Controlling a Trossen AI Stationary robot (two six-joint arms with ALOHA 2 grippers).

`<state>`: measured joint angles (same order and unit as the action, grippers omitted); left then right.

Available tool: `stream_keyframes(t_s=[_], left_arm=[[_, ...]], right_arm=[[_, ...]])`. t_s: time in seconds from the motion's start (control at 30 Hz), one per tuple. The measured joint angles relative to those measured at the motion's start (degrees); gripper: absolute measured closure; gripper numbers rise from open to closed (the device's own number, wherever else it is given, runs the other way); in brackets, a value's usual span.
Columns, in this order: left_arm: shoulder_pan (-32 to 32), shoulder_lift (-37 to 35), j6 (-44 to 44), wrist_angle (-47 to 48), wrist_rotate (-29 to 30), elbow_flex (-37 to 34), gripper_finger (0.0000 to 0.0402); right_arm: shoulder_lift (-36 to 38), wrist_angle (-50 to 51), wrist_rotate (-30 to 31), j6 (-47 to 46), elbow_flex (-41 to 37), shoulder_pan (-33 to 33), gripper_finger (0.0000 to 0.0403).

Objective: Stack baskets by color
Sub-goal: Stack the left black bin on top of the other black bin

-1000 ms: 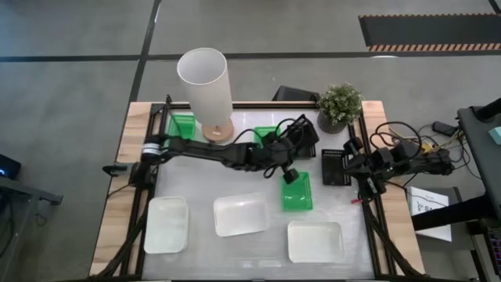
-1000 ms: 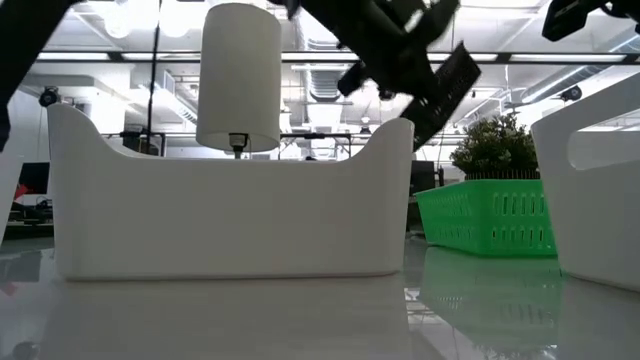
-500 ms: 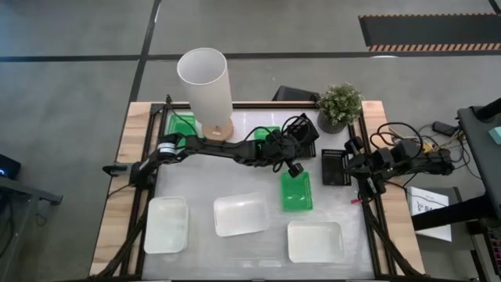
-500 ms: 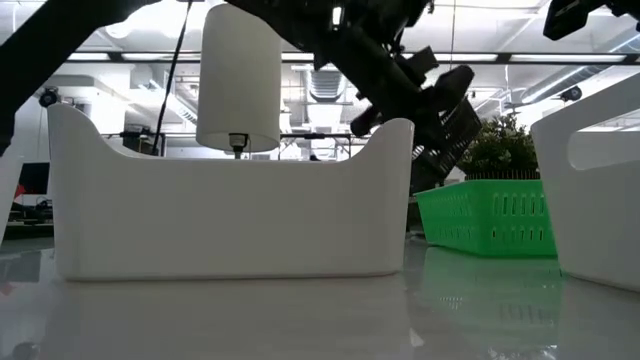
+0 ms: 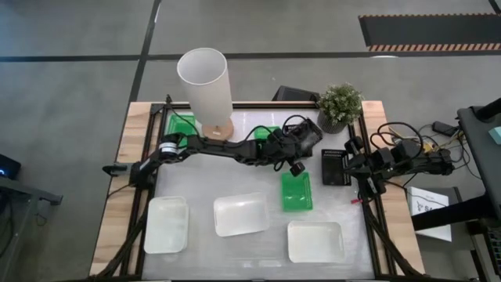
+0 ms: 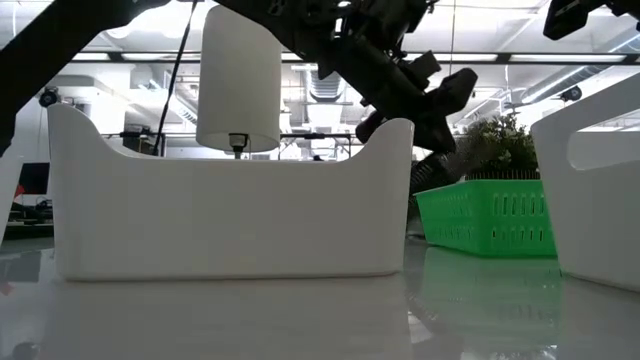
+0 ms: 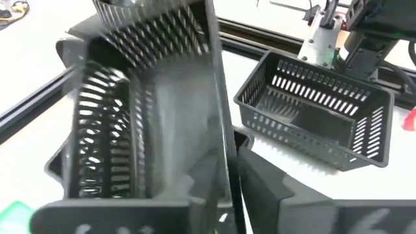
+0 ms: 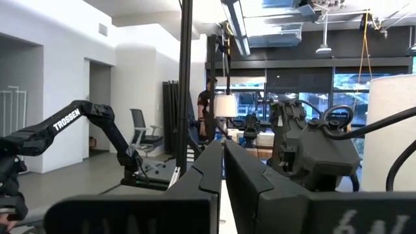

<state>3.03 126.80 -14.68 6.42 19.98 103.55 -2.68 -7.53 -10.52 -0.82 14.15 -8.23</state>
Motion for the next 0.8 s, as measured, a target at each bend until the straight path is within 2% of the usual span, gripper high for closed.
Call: stream_keyframes(t_s=[0.2, 0.43, 0.63, 0.8], left_arm=[[0.0, 0.0, 0.0, -0.4, 0.0, 0.0, 0.0313], [-0.2, -1.1, 0.5, 0.1, -1.1, -0.1, 0.0301], [-1.5, -7.3, 4.9, 7.2, -4.1, -0.8, 0.0301], [-5.0, -15.7, 11.3, 8.8, -3.9, -6.6, 0.0302]], right_arm=[[0.0, 0.1, 0.0, 0.0, 0.0, 0.0, 0.0394], [0.0, 1.1, 0.0, -0.2, 0.0, 0.0, 0.0394], [0.0, 1.7, 0.7, -0.8, 0.0, 0.0, 0.0394], [0.0, 5.0, 7.9, -1.5, 0.0, 0.0, 0.0394]])
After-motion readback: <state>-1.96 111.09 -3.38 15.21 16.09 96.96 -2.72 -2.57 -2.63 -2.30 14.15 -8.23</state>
